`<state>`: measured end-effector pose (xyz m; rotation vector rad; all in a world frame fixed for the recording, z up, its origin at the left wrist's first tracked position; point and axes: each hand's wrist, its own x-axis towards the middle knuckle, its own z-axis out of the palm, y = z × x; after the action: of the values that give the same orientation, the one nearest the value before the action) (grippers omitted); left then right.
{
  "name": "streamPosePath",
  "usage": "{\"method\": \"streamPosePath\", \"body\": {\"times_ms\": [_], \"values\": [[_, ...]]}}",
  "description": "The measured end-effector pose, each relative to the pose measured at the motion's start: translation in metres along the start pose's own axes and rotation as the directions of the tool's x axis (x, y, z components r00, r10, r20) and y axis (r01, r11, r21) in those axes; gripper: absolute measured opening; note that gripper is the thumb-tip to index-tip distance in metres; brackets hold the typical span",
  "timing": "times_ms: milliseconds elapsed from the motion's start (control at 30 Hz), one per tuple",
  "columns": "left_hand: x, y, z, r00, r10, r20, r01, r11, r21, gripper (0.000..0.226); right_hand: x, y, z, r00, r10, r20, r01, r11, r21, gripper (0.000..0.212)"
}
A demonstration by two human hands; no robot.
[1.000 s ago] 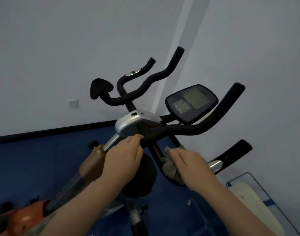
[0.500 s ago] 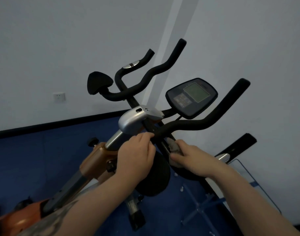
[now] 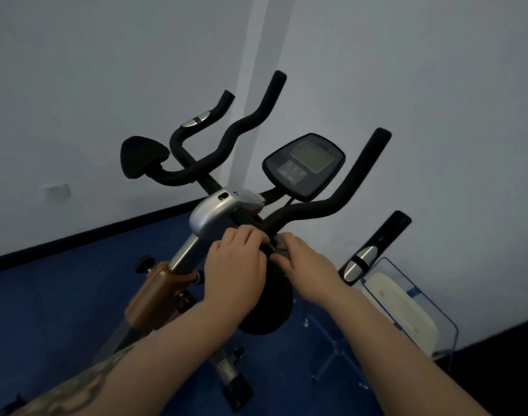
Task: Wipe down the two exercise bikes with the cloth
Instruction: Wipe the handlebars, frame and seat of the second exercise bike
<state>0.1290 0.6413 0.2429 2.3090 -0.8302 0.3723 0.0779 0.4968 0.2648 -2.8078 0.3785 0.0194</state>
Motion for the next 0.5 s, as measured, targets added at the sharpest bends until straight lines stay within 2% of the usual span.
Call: {"method": "streamPosePath", "body": {"times_ms": [100, 200, 267, 333, 400, 433, 500], "values": [[0.007, 0.003, -0.001, 0.994, 0.045, 0.098, -0.052, 0.996, 0.066, 0.029, -0.028, 0.011, -0.001, 0.986, -0.161, -0.030, 0.156, 0.978, -0.136, 0.052], [0.013, 0.013, 0.003, 0.984, 0.088, 0.156, -0.101, 0.991, 0.083, 0.026, -0.056, 0.040, -0.022, 0.932, -0.362, -0.002, 0.330, 0.852, -0.405, 0.056], [0.013, 0.023, 0.008, 0.976, 0.125, 0.180, -0.147, 0.982, 0.118, 0.027, -0.067, 0.058, -0.029, 0.917, -0.369, -0.150, 0.274, 0.858, -0.435, 0.044], [0.011, 0.030, 0.014, 0.969, 0.145, 0.202, -0.173, 0.976, 0.129, 0.031, -0.070, 0.056, -0.014, 0.903, -0.225, -0.366, 0.109, 0.944, -0.312, 0.031], [0.007, 0.033, 0.018, 0.965, 0.163, 0.206, -0.191, 0.974, 0.125, 0.037, -0.067, 0.046, 0.015, 0.858, -0.132, -0.497, 0.018, 0.974, -0.227, 0.023], [0.006, 0.033, 0.018, 0.967, 0.169, 0.190, -0.193, 0.974, 0.117, 0.042, -0.067, 0.043, 0.022, 0.846, -0.176, -0.503, 0.054, 0.968, -0.247, 0.023], [0.005, 0.032, 0.015, 0.970, 0.185, 0.161, -0.201, 0.976, 0.089, 0.050, -0.065, 0.057, 0.004, 0.852, -0.354, -0.386, 0.210, 0.906, -0.367, 0.026]]}}
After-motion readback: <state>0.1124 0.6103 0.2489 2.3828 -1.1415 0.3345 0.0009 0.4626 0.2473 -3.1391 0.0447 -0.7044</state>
